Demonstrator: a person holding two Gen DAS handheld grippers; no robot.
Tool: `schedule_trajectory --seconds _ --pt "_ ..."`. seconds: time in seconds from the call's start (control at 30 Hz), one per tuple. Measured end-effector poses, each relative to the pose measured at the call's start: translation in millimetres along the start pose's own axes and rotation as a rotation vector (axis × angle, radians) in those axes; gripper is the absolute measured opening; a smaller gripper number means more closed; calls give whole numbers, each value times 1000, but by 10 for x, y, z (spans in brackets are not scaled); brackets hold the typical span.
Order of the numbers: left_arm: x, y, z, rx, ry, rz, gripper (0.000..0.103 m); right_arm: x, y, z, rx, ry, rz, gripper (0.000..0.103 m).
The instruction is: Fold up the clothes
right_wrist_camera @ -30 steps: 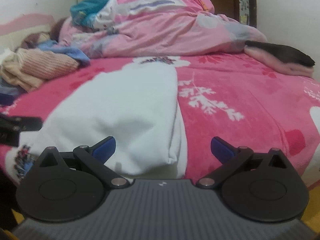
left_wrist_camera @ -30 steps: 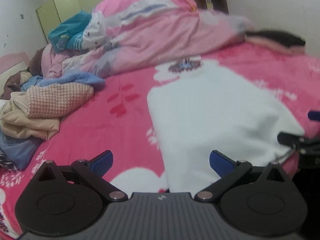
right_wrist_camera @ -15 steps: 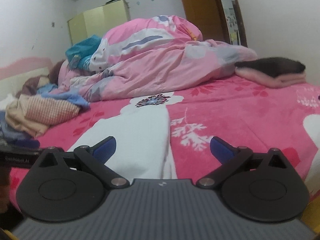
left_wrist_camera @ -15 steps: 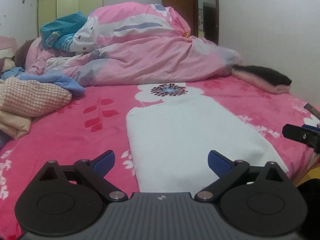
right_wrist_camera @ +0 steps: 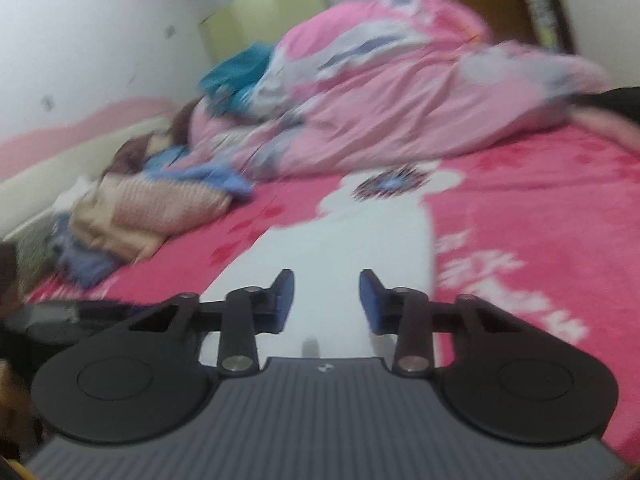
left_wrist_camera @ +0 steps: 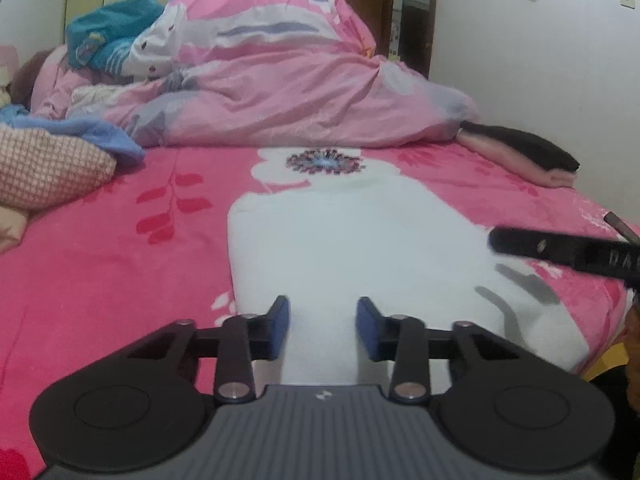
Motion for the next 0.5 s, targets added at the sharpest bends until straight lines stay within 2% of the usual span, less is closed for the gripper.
schedule_trajectory --seconds 0.07,0.1,0.17,0.23,0.33,0.4,0.5 --pt "-23 23 -18 -2 -2 -3 32 -74 120 20 14 -12 -45 19" --pt "-35 34 -26 -3 -3 -4 32 -102 179 107 11 10 -68 10" --pt "-45 38 -33 -1 3 -5 32 -96 244 275 -35 27 -85 1" --pt "-54 45 -45 -3 1 -4 32 -20 187 435 -135 26 -64 0" --pt "-60 53 -42 -5 -4 2 32 45 46 582 -77 118 -25 4" --pt "-68 57 -38 -8 -6 6 32 4 -56 569 -57 92 -11 4" --pt "-76 52 -44 -8 -8 6 33 -199 -136 405 -61 -33 -32 4"
Point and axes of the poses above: each gripper's, at about its wrist camera, not at the fingertips, and x roughly against the way its jaws point, z to its right, y to its underside, the point moved 10 cm from there along -x, roughly the way its jaws point, and after that the axes turned 11 degrees about z, right-handed, at the moved point
